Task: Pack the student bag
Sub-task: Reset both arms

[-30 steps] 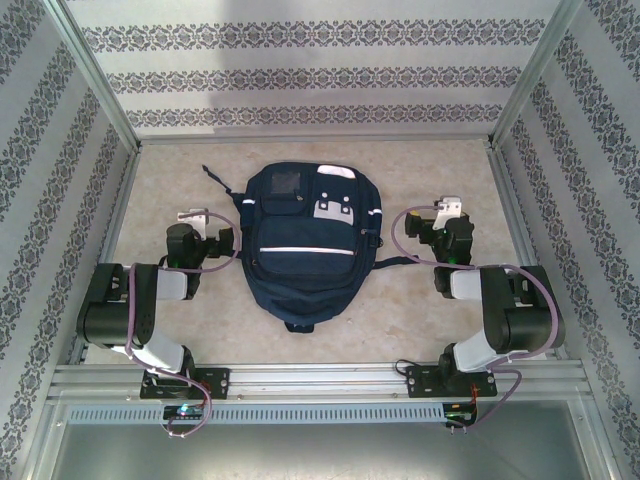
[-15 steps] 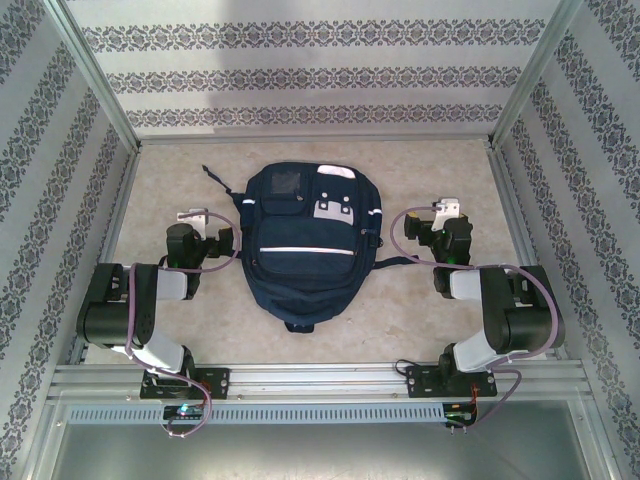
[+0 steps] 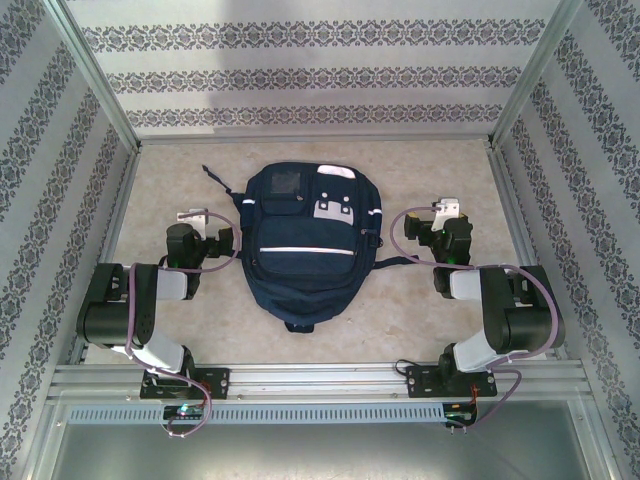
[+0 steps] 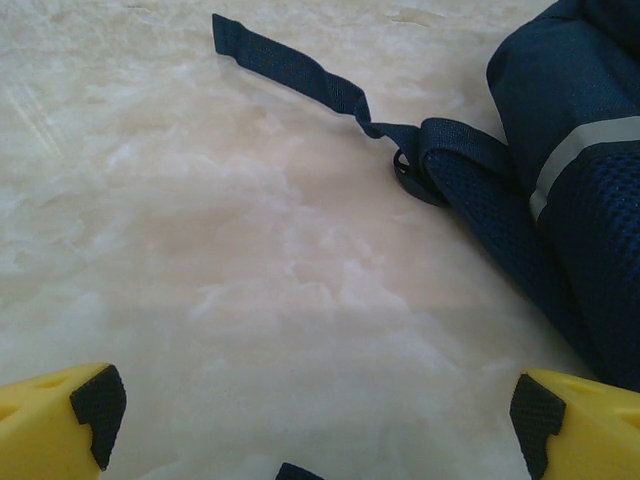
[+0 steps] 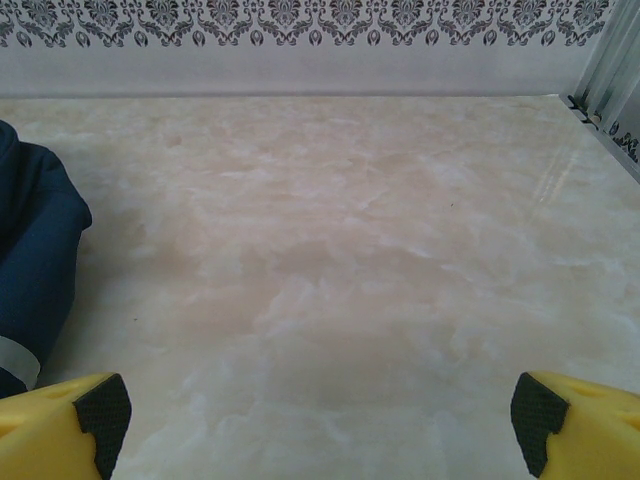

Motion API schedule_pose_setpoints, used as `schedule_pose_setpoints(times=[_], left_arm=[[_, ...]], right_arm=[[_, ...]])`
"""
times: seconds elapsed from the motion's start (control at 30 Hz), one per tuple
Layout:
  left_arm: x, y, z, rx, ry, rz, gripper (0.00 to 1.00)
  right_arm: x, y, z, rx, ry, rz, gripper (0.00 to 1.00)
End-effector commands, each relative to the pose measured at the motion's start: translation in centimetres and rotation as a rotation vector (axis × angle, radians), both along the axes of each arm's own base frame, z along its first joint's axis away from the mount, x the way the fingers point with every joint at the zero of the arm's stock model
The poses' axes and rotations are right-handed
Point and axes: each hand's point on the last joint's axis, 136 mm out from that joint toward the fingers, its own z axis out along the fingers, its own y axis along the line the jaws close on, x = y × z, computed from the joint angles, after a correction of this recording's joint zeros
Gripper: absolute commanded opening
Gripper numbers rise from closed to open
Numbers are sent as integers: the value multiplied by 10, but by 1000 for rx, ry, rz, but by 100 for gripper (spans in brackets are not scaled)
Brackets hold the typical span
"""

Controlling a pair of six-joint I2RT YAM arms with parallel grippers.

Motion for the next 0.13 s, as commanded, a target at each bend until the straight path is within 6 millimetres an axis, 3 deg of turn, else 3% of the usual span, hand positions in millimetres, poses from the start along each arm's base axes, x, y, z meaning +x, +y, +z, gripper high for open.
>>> schedule_pose_setpoints(times=[0.0, 0.1], left_arm=[[10, -3, 16, 24, -57, -15, 100], [9, -3, 16, 23, -59, -14, 100]], right_arm=[[-2, 1, 2, -9, -7, -4, 98], [-2, 1, 2, -9, -7, -4, 98]])
